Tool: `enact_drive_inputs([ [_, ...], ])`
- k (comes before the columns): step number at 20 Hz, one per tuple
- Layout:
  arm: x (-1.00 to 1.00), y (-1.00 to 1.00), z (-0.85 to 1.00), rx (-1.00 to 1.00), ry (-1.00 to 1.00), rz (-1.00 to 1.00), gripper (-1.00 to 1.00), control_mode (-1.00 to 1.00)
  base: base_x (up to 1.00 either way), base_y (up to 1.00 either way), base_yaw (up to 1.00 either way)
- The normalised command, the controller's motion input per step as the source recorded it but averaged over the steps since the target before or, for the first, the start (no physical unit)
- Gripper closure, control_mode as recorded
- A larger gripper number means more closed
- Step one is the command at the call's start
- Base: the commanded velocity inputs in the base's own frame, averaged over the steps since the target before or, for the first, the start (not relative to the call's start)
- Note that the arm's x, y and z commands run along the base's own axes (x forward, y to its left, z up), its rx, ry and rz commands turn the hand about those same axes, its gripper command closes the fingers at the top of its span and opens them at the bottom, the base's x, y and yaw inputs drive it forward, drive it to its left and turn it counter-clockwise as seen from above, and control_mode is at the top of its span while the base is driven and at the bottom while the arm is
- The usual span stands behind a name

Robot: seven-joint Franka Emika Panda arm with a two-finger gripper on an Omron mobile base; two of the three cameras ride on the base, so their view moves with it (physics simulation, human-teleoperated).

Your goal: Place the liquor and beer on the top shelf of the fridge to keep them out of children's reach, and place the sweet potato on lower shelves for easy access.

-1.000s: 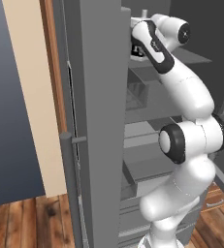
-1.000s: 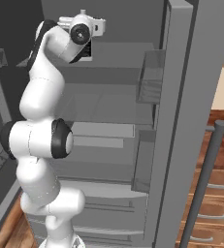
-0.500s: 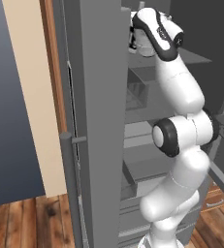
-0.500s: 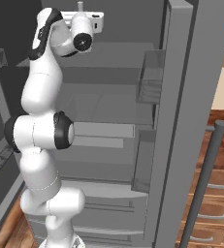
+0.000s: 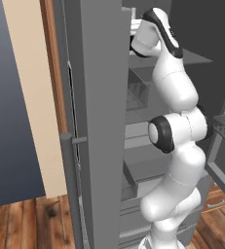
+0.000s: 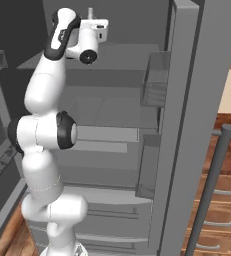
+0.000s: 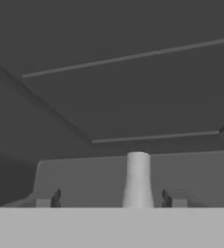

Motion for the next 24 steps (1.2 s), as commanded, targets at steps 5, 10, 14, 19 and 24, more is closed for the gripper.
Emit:
enact_drive_inputs([
  [5, 0.0, -0.04, 0.14, -0.05, 0.09, 0.0, -1.0, -1.0, 0.0, 0.0, 0.0],
  [10, -0.16, -0.12, 0.14, -0.08, 0.09, 0.0, -1.0, -1.0, 0.0, 0.0, 0.0],
  [14, -0.62, -0.24, 0.18, -0.1, 0.11, 0.0, -1.0, -1.0, 0.0, 0.0, 0.0],
  [19, -0.96, -0.33, 0.18, -0.09, 0.09, 0.0, -1.0, -1.0, 0.0, 0.0, 0.0],
  [24, -0.98, -0.05, -0.06, -0.13, 0.15, 0.0, -1.0, -1.0, 0.0, 0.0, 0.0],
])
